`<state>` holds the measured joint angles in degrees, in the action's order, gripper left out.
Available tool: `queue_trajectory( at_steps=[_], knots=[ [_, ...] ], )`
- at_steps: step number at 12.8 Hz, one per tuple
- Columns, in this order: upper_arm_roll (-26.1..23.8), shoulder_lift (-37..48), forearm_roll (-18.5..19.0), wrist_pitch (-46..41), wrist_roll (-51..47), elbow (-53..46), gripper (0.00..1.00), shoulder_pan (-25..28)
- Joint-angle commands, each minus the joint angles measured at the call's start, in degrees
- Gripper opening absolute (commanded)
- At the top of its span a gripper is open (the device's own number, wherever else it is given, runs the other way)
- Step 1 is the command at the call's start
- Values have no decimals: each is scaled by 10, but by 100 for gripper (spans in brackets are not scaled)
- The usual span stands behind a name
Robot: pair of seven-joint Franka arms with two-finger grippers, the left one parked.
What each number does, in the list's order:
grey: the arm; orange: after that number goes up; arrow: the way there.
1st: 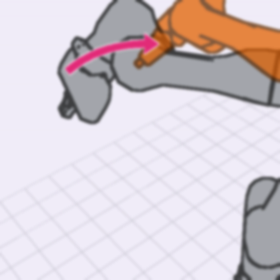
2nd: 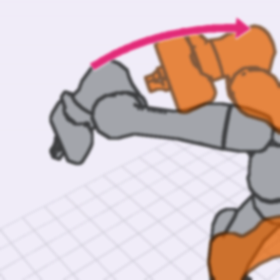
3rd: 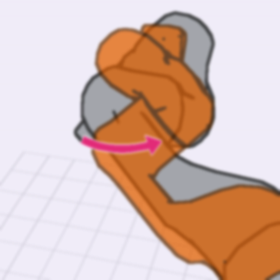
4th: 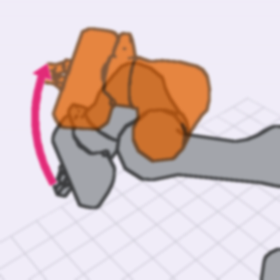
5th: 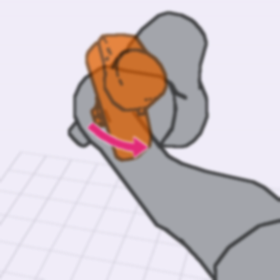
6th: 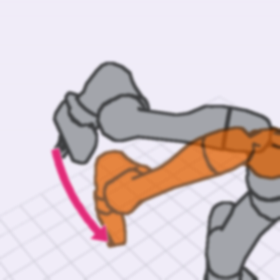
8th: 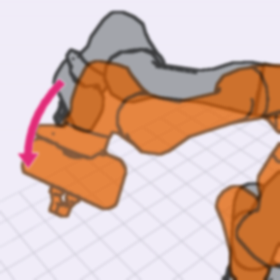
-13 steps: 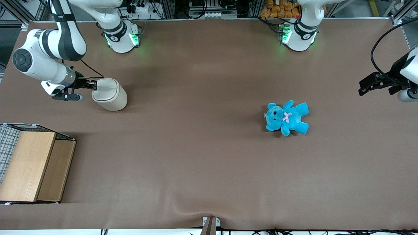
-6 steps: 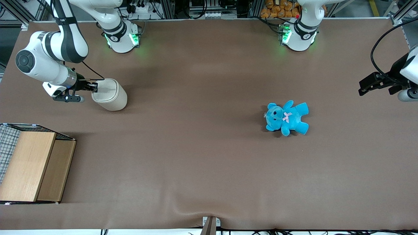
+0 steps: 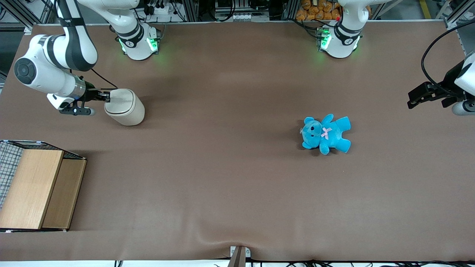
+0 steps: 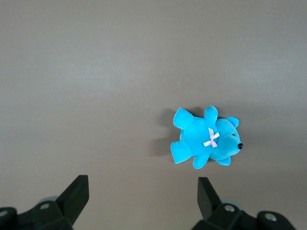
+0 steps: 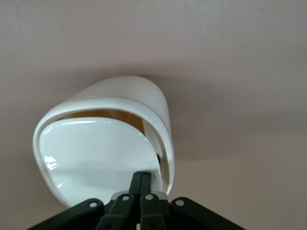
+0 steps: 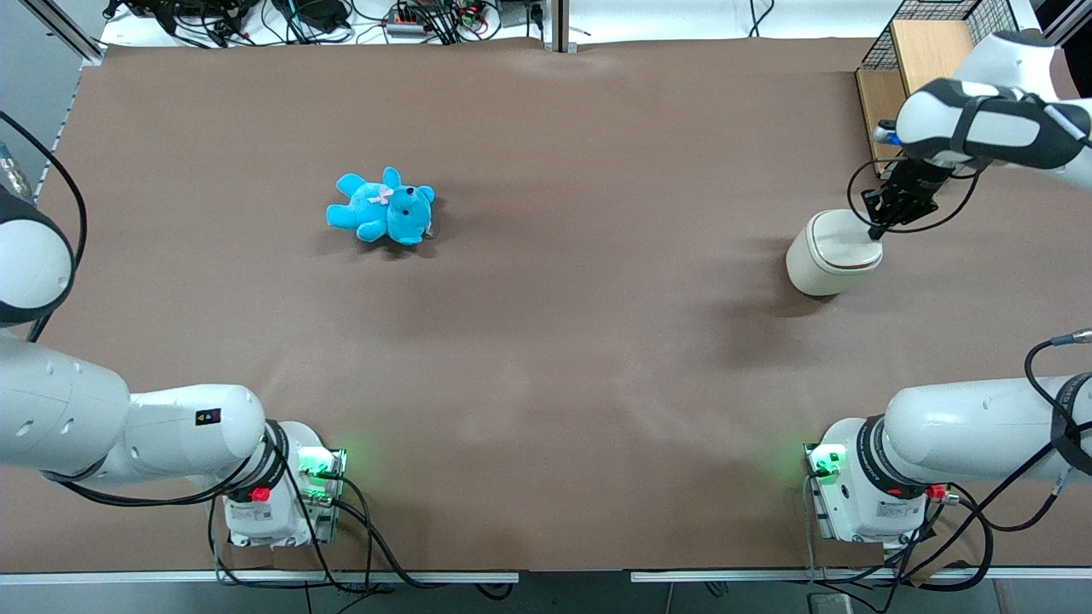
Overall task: Open trash can with right arm
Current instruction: 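Push the lid edge with the right gripper to swing it open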
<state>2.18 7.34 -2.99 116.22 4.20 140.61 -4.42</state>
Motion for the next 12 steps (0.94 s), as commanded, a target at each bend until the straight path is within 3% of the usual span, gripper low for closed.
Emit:
queue_trajectory(
  at_steps=[1, 8, 9, 10, 11, 12],
  knots=[
    [-3, 5, -5, -52, 7, -37, 0, -5],
    [-7, 1, -4, -194, -10, -163, 3, 19],
    [-7, 0, -4, -212, -10, -181, 25, 20],
    [-7, 0, -4, -228, -10, -197, 63, 20],
    [-7, -2, -3, -238, -11, -212, 91, 21],
    [-7, -3, -3, -247, -10, -226, 100, 20]
  ],
)
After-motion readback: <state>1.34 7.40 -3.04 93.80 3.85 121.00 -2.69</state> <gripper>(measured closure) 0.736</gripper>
